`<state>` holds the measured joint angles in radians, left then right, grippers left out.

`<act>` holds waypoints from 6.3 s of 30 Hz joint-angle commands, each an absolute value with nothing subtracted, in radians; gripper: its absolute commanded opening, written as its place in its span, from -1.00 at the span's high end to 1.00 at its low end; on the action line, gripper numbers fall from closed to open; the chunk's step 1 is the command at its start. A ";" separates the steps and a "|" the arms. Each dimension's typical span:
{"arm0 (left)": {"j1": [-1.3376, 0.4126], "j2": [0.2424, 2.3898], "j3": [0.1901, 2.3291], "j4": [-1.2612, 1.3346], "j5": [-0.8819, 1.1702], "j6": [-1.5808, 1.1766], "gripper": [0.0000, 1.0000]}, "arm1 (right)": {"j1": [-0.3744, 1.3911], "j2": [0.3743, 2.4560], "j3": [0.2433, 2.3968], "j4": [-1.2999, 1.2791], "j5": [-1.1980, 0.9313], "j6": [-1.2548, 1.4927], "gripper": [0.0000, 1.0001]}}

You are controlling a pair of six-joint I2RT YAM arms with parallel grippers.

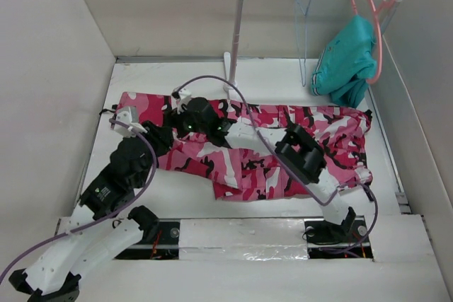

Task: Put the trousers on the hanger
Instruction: Flatten out the trousers at the center of the board, then fold the trousers at the center of the board.

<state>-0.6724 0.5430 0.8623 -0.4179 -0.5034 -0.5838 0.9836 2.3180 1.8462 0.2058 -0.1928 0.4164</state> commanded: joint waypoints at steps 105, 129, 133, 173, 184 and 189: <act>-0.499 0.336 0.928 -0.261 -0.411 -0.405 1.00 | -0.316 0.979 0.531 -0.683 0.387 0.919 -0.43; -0.499 0.448 1.015 -0.331 -0.678 -0.400 1.00 | -0.382 0.588 0.828 -0.810 0.602 0.470 0.80; -0.499 0.523 0.957 -0.325 -0.801 -0.417 1.00 | -0.382 0.514 0.873 -0.791 0.575 0.410 0.77; 0.114 1.669 1.422 -0.348 -0.652 -0.569 1.00 | -0.371 1.466 1.199 -0.357 0.390 0.465 0.70; 0.095 1.924 1.638 -0.365 -0.575 -0.528 0.01 | -0.351 1.611 1.278 -0.287 0.345 0.433 -0.93; 0.072 1.764 1.488 -0.247 -0.523 -0.532 -0.37 | -0.342 1.425 1.073 -0.163 0.290 0.428 -1.00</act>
<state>0.0864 1.9114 1.5387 -0.3161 -0.5449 -0.5346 -0.3519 1.5475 1.1500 -0.2859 0.3244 0.4374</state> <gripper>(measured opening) 0.681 0.998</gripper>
